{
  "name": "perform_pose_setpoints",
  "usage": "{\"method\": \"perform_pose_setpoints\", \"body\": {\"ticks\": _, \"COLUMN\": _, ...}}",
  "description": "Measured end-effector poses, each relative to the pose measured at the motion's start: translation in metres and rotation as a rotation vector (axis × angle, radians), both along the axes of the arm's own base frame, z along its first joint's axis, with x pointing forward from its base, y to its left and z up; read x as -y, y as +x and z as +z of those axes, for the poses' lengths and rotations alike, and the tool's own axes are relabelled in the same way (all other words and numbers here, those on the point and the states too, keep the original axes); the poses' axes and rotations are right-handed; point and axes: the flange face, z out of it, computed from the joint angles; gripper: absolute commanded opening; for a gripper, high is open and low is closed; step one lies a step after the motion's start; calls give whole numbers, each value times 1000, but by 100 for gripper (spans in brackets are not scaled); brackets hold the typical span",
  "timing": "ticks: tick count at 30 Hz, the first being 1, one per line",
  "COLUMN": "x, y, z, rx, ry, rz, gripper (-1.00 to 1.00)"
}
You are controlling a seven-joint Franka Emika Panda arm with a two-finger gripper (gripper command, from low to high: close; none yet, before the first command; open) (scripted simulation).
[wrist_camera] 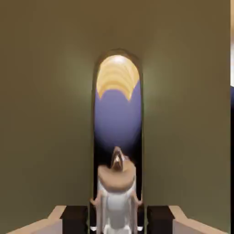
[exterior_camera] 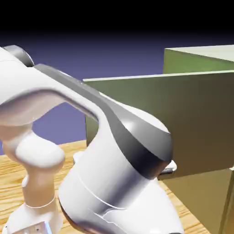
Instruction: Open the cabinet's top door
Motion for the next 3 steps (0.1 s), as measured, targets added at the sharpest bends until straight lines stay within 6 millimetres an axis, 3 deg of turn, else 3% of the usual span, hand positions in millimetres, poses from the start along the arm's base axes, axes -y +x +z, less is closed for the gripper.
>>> {"method": "perform_pose_setpoints", "body": {"ticks": 3, "x": 21, "y": 6, "z": 0, "rx": 0, "ry": 0, "rz": 52, "gripper": -100}}
